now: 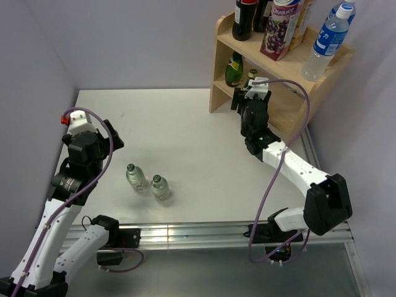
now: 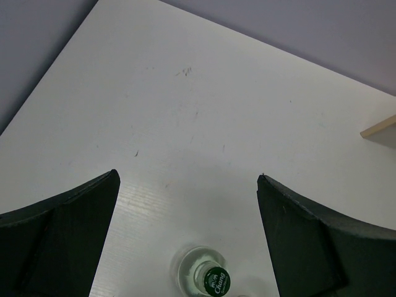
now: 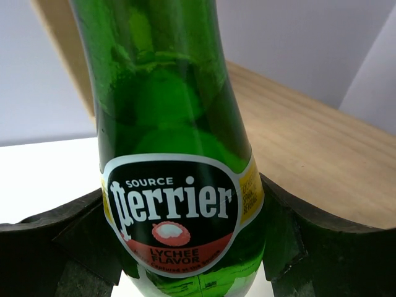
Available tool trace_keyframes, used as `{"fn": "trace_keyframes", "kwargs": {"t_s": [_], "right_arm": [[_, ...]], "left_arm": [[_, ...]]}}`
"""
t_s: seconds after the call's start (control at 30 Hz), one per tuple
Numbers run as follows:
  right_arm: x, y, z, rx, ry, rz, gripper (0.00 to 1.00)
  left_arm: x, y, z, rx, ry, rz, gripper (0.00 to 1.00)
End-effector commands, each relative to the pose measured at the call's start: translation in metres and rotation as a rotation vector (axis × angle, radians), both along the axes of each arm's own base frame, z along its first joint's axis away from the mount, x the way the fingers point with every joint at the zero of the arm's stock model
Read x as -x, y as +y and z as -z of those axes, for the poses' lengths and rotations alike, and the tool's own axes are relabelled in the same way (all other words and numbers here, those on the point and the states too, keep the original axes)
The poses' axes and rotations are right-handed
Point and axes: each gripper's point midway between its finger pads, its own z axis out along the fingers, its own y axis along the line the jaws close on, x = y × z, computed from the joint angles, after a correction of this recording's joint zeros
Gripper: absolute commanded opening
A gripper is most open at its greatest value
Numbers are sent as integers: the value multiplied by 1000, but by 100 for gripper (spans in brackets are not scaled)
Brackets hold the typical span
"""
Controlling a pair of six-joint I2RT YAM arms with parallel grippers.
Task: Place and organize the beverage onto the shelf
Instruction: Place the drink on the shelf.
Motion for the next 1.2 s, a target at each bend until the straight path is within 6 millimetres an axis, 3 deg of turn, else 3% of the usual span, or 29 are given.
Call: {"fn": "trace_keyframes", "kwargs": {"t_s": [0.0,0.2,0.63,1.17], "right_arm": [[-4,-12,-89,-111,-272,23,0],[-20,-25,-63,-116,-242,53,0],[-53,-31,-13,-109,-151,81,0],[-81,-46,21,-82,-100,184,3]], "left_arm": [[-6,-9,-10,26,-45,41,100],[-8,-16,-9,30,-41,79,99],[-9,-19,-8,36,-36,97,99],[-10,-24,-6,37,-34,125,100]]}}
